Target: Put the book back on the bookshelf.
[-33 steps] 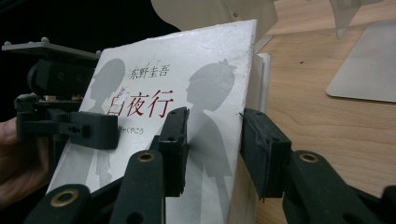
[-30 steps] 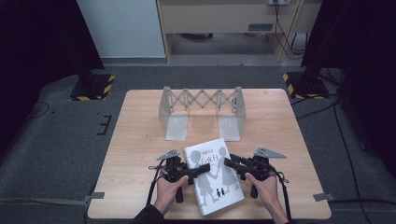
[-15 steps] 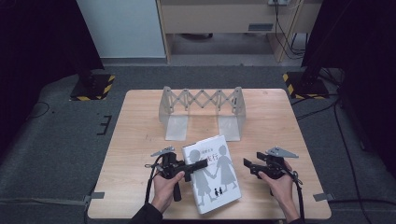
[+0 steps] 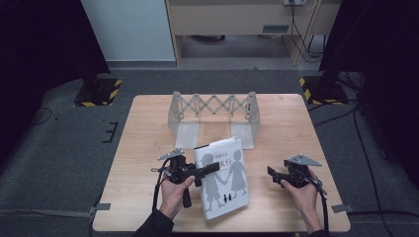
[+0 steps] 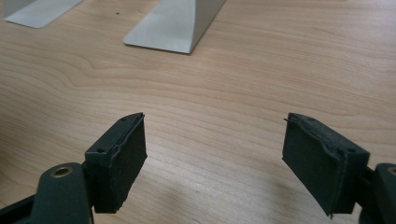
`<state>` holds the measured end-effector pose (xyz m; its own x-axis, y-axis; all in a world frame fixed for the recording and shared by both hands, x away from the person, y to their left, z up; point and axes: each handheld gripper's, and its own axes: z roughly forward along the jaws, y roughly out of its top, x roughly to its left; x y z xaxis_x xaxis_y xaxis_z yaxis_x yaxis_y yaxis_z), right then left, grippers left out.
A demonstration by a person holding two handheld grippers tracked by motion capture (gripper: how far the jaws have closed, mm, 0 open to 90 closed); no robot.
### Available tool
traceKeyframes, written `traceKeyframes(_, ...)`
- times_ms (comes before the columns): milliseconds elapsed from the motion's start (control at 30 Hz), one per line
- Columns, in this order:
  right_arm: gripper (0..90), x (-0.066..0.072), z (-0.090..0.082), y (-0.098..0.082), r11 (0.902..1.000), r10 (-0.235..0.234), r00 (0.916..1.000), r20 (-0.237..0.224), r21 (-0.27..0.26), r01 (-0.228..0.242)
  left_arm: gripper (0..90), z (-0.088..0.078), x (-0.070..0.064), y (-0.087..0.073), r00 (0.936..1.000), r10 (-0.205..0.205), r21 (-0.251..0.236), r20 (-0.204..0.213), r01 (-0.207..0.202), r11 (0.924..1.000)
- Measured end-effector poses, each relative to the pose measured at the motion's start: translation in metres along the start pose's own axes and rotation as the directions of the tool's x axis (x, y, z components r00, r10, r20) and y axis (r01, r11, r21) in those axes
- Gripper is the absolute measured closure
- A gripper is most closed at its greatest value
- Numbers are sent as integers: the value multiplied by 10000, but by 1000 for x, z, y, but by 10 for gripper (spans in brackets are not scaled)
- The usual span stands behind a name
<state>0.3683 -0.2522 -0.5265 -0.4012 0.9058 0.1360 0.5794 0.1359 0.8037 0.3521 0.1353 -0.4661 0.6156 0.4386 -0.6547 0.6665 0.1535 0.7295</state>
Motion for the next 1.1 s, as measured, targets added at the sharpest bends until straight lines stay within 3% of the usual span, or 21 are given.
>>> traceKeyframes(233,213,-5,2,-3,9996,-150,9992,380,239,141,528,-2,-11,8,9983,583,112,-97,-581,9982)
traceKeyframes(600,181,-9,5,-7,9974,-325,9971,687,659,280,527,-20,-19,26,9938,929,-241,-603,-944,9952)
traceKeyframes(800,154,-11,6,-7,9942,-334,9969,706,1043,259,527,-34,-23,42,9853,1378,-457,-1007,-1429,9887)
traceKeyframes(933,134,-10,7,-7,9931,-435,9960,782,1124,345,527,-43,-23,53,9808,1458,-605,-1298,-1547,9861)
traceKeyframes(1100,107,-5,10,-7,9873,-927,9903,1036,1381,780,526,-53,-24,69,9729,1615,-801,-1654,-1765,9810)
